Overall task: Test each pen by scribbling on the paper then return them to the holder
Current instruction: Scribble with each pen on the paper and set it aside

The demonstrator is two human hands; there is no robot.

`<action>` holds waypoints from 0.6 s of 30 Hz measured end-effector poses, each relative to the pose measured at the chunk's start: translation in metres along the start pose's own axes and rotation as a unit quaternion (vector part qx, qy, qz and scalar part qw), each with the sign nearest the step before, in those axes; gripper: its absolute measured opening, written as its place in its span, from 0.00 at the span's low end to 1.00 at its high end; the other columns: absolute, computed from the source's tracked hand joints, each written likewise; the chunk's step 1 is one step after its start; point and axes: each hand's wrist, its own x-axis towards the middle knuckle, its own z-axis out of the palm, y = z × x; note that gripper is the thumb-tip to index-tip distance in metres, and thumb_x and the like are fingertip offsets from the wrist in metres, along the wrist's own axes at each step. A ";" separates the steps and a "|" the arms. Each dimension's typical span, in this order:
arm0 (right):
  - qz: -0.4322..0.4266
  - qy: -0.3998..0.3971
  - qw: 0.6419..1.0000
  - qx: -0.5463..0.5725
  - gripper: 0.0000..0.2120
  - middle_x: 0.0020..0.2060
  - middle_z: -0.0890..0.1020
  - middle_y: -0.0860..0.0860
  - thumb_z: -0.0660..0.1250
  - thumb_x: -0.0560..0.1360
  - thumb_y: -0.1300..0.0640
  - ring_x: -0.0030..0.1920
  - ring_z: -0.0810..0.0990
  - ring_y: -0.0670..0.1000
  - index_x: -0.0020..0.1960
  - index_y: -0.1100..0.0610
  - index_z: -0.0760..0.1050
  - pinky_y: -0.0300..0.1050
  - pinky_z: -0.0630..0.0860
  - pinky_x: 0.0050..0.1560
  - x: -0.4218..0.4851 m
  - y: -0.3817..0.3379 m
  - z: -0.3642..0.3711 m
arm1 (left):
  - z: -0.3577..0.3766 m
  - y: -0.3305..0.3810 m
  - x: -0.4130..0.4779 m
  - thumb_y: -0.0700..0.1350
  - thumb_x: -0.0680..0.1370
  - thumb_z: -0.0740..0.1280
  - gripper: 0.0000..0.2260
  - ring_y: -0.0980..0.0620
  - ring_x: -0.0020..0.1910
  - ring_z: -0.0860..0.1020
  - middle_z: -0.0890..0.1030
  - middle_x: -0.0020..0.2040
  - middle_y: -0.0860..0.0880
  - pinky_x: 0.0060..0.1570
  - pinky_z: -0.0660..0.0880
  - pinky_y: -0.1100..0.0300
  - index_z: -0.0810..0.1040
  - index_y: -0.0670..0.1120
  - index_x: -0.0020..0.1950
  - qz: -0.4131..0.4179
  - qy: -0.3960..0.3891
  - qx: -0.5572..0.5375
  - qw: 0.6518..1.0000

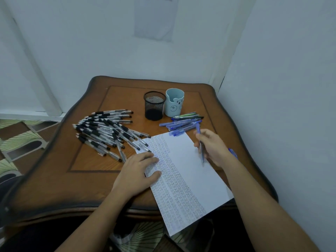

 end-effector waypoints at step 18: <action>0.072 0.129 0.928 -0.342 0.20 0.66 0.78 0.58 0.64 0.82 0.52 0.64 0.77 0.58 0.70 0.59 0.73 0.51 0.72 0.63 -0.038 0.048 -0.107 | 0.003 -0.002 0.003 0.67 0.71 0.58 0.28 0.57 0.62 0.73 0.76 0.62 0.57 0.62 0.65 0.57 0.80 0.53 0.62 0.000 0.001 -0.005 1.000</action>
